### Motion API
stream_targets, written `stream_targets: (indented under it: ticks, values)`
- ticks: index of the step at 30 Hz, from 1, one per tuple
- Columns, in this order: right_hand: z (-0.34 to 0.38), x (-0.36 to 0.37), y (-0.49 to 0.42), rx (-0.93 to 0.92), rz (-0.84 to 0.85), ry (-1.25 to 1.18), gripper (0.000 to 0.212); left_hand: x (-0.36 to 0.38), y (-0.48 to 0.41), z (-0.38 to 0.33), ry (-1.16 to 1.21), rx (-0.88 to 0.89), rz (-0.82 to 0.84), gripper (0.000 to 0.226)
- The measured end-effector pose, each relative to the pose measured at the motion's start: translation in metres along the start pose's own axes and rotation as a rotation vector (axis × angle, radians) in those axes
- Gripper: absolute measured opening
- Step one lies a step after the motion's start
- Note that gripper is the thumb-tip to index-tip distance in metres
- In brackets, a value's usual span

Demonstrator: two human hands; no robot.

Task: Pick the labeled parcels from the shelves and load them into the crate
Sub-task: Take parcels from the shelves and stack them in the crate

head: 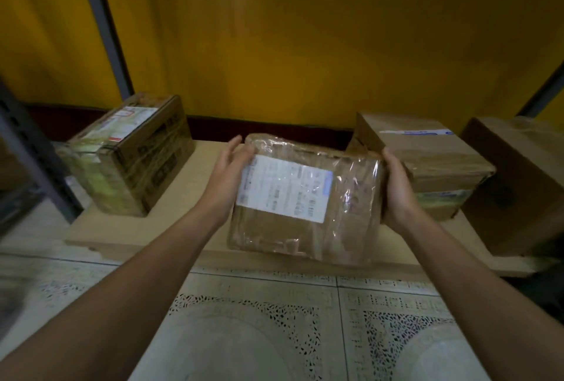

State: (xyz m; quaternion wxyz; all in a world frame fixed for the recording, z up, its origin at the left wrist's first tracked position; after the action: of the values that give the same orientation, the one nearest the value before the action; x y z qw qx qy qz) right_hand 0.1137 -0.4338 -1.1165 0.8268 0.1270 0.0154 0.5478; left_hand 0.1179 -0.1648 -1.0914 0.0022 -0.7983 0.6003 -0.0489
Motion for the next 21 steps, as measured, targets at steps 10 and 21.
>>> stream_targets:
  ticks: [10,21]
  values:
    - [-0.029,0.016,0.001,-0.066,0.092,0.2,0.071,0.0,0.003,0.046,-0.013,-0.204,0.091,0.03]
    - [-0.032,0.006,-0.005,-0.04,0.092,0.499,0.108,-0.026,0.02,0.085,-0.166,-0.422,0.113,0.055]
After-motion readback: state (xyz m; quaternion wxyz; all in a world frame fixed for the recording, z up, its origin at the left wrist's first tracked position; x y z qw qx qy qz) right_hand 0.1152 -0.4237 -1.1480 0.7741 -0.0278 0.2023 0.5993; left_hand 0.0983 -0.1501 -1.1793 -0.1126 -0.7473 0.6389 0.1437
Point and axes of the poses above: each hand's wrist, its own y-axis away from the middle knuckle, its own x-axis out of the palm, z = x × y, the point moved 10 cm from there along -y, towards the middle knuckle, and after that the axes turned 14 degrees about -z, right-handed, at the moved point
